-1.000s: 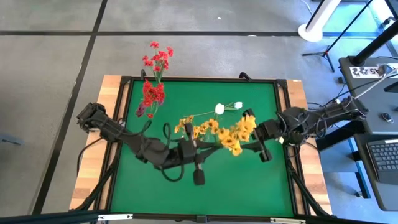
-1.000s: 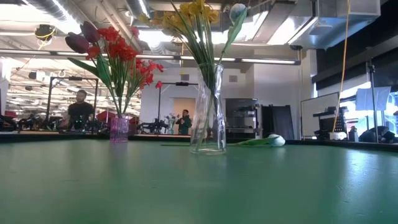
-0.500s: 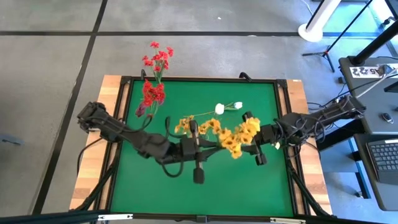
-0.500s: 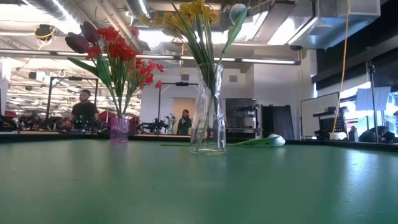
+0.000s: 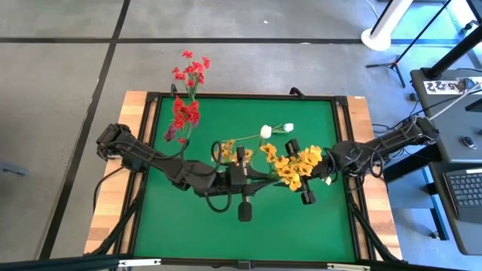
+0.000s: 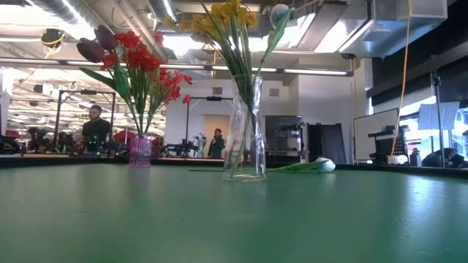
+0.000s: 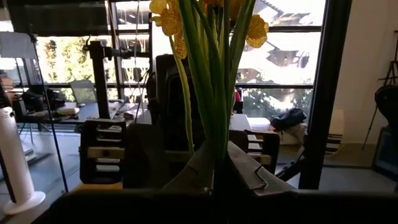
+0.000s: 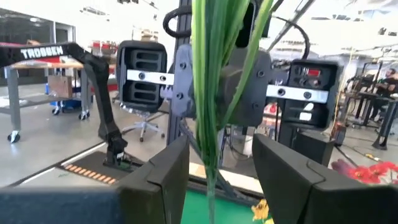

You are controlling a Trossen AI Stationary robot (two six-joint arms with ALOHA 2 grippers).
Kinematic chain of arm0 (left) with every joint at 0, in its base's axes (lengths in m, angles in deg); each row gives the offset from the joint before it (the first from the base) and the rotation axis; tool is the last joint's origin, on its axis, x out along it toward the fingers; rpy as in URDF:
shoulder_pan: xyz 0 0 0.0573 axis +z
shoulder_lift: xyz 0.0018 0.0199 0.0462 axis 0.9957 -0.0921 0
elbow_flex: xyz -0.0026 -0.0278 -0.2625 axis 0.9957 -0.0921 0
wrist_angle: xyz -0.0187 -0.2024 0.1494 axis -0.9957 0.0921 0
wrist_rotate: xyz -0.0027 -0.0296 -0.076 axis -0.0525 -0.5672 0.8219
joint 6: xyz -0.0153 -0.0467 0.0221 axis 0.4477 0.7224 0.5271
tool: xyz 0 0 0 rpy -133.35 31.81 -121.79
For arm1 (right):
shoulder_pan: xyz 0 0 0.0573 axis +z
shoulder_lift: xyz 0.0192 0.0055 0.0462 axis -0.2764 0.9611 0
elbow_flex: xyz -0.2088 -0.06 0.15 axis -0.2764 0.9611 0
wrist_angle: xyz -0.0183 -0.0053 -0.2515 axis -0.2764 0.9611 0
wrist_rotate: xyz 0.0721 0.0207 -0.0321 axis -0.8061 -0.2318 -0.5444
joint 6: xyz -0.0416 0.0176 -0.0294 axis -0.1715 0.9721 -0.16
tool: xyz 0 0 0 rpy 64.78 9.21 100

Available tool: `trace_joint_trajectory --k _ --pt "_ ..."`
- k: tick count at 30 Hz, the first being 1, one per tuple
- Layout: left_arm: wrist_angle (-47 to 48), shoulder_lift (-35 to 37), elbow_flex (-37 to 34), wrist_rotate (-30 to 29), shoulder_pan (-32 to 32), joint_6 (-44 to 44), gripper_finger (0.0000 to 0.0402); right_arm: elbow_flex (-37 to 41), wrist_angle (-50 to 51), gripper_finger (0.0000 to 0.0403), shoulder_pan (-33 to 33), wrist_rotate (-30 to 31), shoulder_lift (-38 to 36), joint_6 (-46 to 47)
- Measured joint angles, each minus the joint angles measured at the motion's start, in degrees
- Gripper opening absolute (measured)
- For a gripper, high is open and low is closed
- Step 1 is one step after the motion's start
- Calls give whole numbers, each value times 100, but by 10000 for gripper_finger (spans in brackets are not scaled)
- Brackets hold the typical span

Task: Sort flowers into vase by color
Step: Put the yellow flower into the transparent vase

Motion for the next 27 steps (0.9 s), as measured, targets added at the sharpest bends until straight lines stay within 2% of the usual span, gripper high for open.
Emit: trace_joint_trajectory --k 4,8,14,20,23,27 --pt "-140 0 0 114 30 -26 5 -2 -163 175 0 2 -2 0" --pt "-598 0 0 520 203 -144 5 -2 -292 175 0 2 0 1" --pt "-685 2 0 888 461 -142 5 -2 -454 175 -1 8 -2 141" --pt "-818 -106 0 1322 731 86 5 -2 -382 171 0 302 63 153" --pt "-881 -135 0 1371 758 143 5 -4 -389 145 -2 304 91 153" --pt "-896 -181 0 1382 724 155 6 -4 -362 67 -2 304 104 152"
